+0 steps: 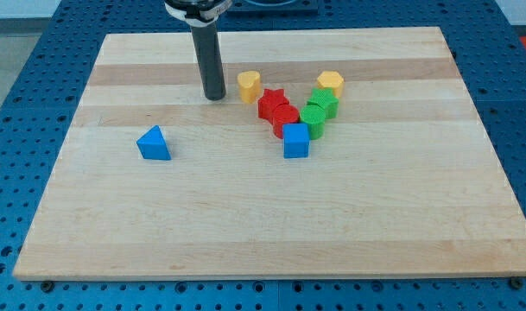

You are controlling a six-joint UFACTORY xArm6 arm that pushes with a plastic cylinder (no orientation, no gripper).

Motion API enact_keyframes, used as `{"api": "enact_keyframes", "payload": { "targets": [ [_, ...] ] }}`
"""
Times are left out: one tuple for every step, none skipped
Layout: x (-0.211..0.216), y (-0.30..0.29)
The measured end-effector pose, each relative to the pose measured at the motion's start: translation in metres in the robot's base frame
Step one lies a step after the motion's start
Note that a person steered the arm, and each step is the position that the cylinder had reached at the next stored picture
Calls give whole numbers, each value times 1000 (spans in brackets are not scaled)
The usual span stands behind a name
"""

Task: Adjust the yellow heart above the red star

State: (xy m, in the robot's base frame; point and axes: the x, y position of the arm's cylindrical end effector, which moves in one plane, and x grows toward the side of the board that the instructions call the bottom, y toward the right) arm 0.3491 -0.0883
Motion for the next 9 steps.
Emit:
{"api": "enact_keyframes", "payload": {
  "targets": [
    [1,14],
    [1,33],
    [1,43],
    [1,44],
    [1,45],
    [1,45],
    [0,42],
    [-3,31],
    [-11,9]
  ]
}}
